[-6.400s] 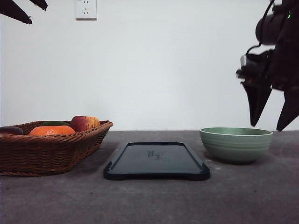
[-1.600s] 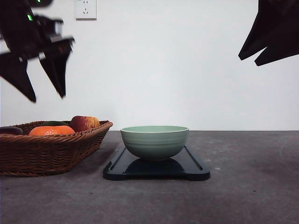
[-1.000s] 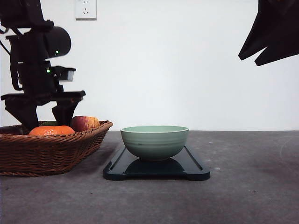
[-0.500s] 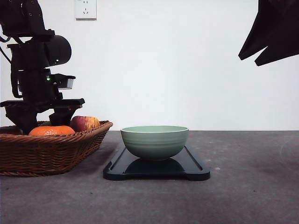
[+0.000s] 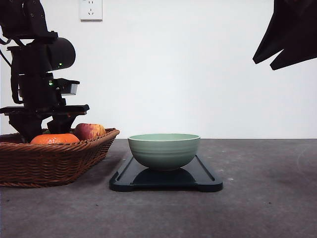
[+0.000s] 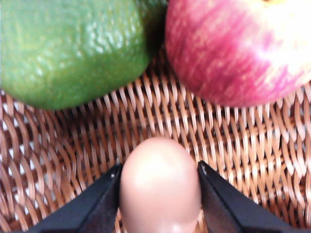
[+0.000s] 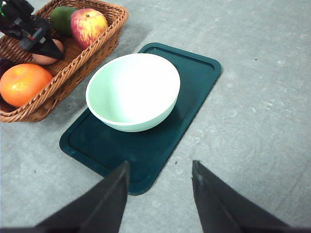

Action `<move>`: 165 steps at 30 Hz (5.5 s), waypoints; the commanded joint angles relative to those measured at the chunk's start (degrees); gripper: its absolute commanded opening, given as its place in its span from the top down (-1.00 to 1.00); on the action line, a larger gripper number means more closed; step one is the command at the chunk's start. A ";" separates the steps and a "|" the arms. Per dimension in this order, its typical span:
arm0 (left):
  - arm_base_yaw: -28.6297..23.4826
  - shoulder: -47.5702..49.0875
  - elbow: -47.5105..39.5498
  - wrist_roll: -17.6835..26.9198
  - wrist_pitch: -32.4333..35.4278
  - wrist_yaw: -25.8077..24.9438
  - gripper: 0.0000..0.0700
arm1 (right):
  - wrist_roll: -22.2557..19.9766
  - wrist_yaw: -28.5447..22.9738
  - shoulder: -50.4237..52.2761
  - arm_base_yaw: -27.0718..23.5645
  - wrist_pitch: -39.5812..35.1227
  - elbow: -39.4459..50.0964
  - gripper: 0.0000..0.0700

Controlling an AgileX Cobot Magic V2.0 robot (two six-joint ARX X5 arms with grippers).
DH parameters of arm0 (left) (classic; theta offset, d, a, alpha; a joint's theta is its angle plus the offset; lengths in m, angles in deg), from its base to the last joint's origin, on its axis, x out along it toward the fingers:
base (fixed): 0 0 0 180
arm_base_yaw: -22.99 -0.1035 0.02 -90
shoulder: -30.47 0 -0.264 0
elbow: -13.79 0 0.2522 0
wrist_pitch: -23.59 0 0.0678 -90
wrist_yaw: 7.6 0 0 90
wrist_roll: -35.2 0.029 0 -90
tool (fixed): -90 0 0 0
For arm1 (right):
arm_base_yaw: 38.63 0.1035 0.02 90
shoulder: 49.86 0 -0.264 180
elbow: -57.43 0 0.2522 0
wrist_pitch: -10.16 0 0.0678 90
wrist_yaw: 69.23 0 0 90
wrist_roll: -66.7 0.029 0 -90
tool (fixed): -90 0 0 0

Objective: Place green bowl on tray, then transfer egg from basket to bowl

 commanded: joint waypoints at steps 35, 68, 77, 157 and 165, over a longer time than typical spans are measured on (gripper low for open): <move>8.39 13.07 7.36 -6.01 5.23 -9.30 0.40 | 0.59 -0.05 -0.44 0.28 -0.23 -0.33 0.30; 22.67 -6.90 7.36 -5.84 18.41 -9.13 0.40 | 0.52 -0.02 -0.44 0.28 -0.20 -0.33 0.30; 22.80 -9.20 7.36 -5.84 18.39 -9.14 0.38 | 0.55 -0.02 -0.44 0.28 -0.13 -0.33 0.30; 14.67 56.22 -34.19 -13.31 10.26 -7.02 1.00 | 0.55 -0.02 -0.42 0.28 3.49 -0.33 0.97; 14.82 56.63 -34.19 -13.31 10.16 -7.03 1.00 | 0.54 -0.02 -0.42 0.28 1.80 -0.33 0.97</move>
